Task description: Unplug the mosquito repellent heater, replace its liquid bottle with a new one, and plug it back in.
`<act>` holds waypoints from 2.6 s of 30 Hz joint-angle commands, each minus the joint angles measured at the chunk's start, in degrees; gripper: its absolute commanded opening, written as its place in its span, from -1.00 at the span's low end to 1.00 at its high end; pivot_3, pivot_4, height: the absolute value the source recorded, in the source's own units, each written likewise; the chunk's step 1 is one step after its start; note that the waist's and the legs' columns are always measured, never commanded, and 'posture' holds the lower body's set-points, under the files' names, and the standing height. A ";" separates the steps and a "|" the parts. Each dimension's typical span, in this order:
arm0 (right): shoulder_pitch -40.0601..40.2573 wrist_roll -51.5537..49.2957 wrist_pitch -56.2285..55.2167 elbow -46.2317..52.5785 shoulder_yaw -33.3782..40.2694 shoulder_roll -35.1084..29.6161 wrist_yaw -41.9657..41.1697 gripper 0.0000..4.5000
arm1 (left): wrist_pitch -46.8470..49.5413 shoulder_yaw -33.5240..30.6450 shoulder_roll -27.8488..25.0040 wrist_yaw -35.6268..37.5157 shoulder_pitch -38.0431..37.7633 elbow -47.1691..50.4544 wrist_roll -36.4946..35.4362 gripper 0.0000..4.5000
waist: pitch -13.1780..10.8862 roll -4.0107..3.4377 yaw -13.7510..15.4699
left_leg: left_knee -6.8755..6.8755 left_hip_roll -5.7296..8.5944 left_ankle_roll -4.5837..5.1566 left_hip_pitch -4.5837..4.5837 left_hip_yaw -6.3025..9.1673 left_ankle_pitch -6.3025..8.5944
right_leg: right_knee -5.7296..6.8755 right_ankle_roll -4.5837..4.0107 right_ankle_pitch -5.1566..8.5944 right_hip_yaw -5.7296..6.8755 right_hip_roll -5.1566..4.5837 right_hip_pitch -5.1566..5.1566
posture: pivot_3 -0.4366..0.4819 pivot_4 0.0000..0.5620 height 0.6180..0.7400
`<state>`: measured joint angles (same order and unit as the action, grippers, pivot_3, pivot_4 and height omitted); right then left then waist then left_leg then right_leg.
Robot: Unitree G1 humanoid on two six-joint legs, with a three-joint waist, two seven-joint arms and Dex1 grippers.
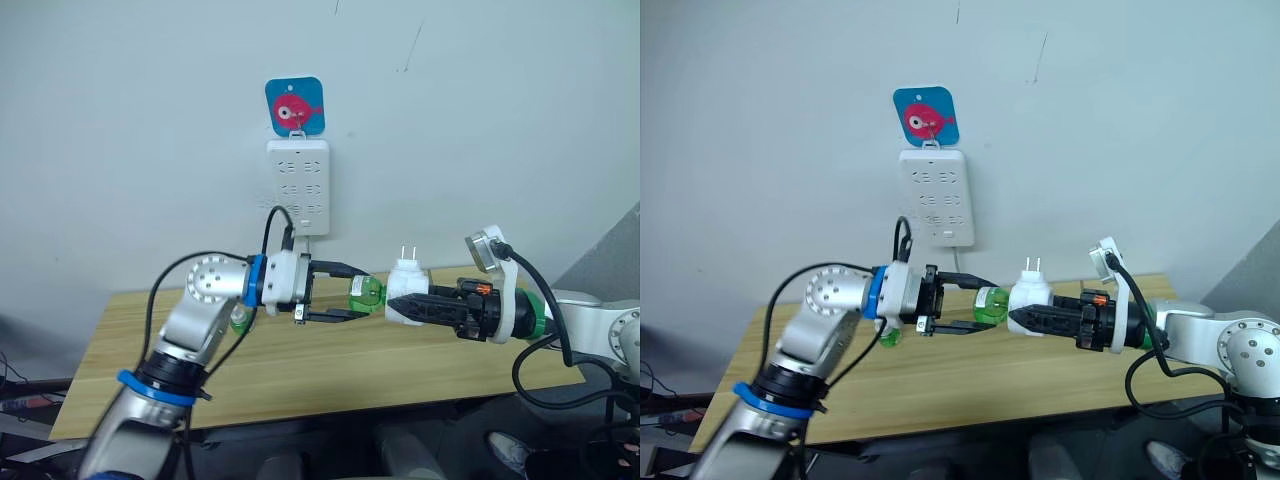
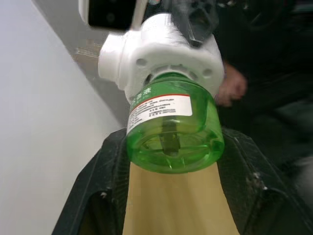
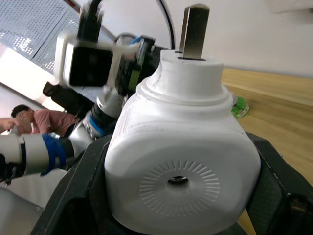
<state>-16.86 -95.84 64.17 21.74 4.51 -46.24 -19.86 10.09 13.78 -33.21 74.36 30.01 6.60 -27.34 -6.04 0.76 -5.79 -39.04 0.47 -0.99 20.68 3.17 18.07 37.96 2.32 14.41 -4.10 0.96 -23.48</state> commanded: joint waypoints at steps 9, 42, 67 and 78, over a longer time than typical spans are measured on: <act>-0.54 2.48 0.94 3.44 0.03 -2.81 -5.42 0.36 | 42.99 -1.40 -7.49 3.25 12.97 -2.50 -16.03 -0.02 | -0.01 0.00 -0.87 | 0.05 -0.02 0.00 -0.14 0.01 0.00 | -0.04 -0.01 0.01 0.01 0.05 -0.07 | -0.37 -0.71 1.00; -16.78 73.52 -8.48 -47.57 -18.89 9.98 -1.71 0.36 | -0.04 -3.91 -0.56 -12.59 -16.45 5.20 8.86 -0.02 | -1.57 -0.12 0.51 | 0.08 -0.02 -0.01 -0.11 -0.01 0.01 | 0.02 -0.36 -0.19 -0.10 -0.24 -0.19 | -0.21 -0.47 1.00; 4.24 56.87 14.84 15.08 18.57 17.79 -6.52 1.00 | 5.40 -7.67 9.87 -22.27 -16.73 4.96 2.94 -0.02 | -1.98 -0.34 0.72 | 0.13 -0.03 -0.03 0.15 0.47 0.02 | 0.07 -0.37 -0.21 0.13 -0.32 -0.30 | -0.44 -0.56 1.00; 8.92 34.51 10.94 24.46 23.88 49.21 13.80 1.00 | -0.75 -6.02 16.97 -26.51 -15.69 5.46 5.02 -0.02 | -1.88 -0.39 -2.44 | 0.03 0.02 -0.08 -0.09 0.02 -0.03 | 0.08 -0.13 -0.09 -0.07 -0.14 0.01 | -0.57 -0.63 1.00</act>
<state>-6.79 -59.04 77.21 45.85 29.19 2.49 -9.07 10.99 7.47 -16.82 48.10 13.28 10.16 -22.46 -7.92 0.37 -8.22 -39.01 0.50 -1.07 20.59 3.11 18.05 38.02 2.21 14.31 -4.21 0.83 -23.47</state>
